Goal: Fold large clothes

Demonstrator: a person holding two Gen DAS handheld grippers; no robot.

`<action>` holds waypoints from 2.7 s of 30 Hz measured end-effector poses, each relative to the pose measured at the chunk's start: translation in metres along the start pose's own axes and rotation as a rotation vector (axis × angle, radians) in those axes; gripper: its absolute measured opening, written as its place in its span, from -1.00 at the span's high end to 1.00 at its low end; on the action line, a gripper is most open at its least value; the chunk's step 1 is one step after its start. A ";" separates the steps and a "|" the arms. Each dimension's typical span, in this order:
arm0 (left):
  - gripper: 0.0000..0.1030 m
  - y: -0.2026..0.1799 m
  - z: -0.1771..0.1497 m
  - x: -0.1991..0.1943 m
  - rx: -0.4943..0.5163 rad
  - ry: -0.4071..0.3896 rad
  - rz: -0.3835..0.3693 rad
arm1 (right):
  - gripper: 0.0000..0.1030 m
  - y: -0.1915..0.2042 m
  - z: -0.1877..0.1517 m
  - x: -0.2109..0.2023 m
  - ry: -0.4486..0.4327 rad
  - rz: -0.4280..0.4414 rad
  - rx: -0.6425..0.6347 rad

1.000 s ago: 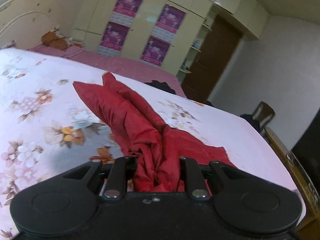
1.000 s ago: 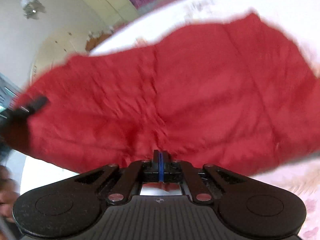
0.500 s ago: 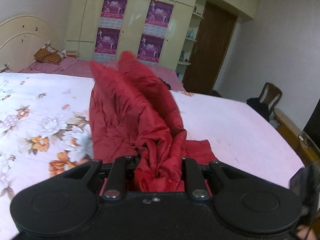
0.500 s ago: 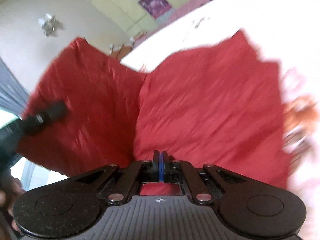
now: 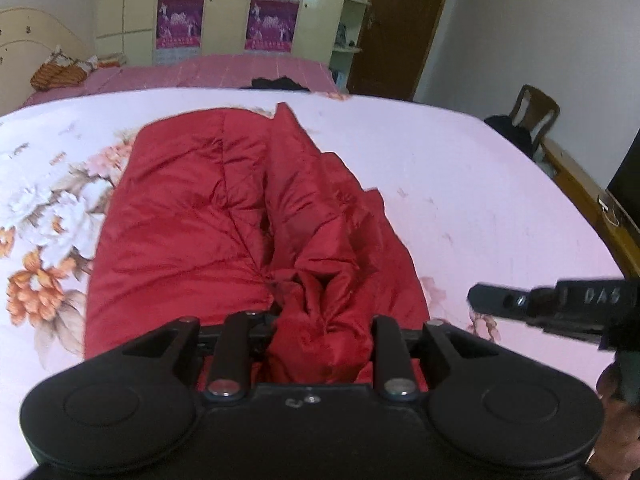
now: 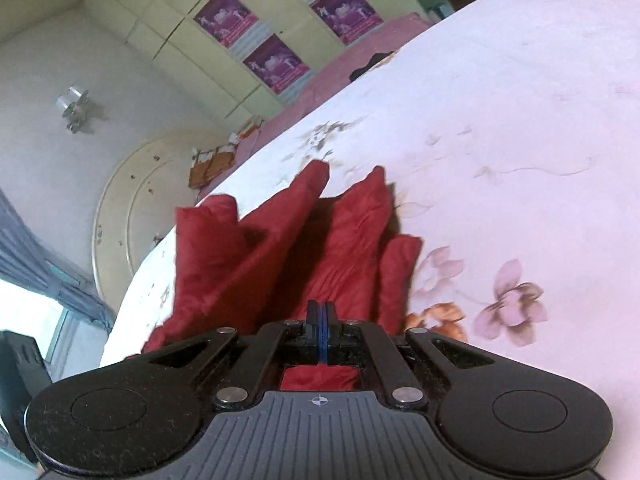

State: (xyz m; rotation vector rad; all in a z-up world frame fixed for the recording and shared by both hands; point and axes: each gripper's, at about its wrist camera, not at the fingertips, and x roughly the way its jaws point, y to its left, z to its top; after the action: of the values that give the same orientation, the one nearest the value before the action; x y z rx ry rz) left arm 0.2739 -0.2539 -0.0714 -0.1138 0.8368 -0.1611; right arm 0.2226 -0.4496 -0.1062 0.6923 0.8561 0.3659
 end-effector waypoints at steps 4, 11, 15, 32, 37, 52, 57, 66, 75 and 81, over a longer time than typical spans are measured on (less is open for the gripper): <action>-0.11 -0.002 -0.005 0.009 -0.022 0.044 -0.077 | 1.00 -0.009 0.007 -0.006 -0.007 -0.056 0.014; -0.41 0.021 -0.012 -0.020 -0.176 0.013 -0.324 | -0.87 0.007 0.015 -0.011 -0.103 -0.019 -0.070; -0.31 0.068 -0.001 -0.063 -0.225 -0.124 -0.289 | -0.87 0.020 0.021 0.006 -0.055 0.049 -0.075; 0.48 0.183 0.014 0.030 -0.320 -0.022 -0.358 | 0.63 0.035 0.032 0.098 0.125 -0.001 0.013; 0.48 0.167 0.017 0.038 -0.252 -0.014 -0.399 | 0.69 0.048 0.013 0.063 0.037 -0.066 -0.104; 0.48 0.092 0.021 0.071 0.034 0.103 -0.269 | 0.69 -0.036 -0.019 0.066 0.020 -0.066 0.156; 0.34 0.092 0.030 0.063 0.026 0.113 -0.268 | 0.26 -0.026 0.003 0.052 0.045 -0.118 0.105; 0.13 0.141 0.076 0.067 -0.089 -0.041 -0.231 | 0.23 0.061 0.043 0.055 -0.063 -0.154 -0.334; 0.11 0.136 0.096 0.145 -0.085 0.086 -0.268 | 0.23 0.013 0.049 0.140 0.105 -0.330 -0.271; 0.10 0.135 0.088 0.158 -0.057 0.088 -0.258 | 0.23 -0.002 0.048 0.140 0.103 -0.304 -0.257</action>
State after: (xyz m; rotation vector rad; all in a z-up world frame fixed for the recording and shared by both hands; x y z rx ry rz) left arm 0.4569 -0.1478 -0.1500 -0.2705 0.9135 -0.3869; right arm 0.3461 -0.3929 -0.1640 0.3008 0.9755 0.2333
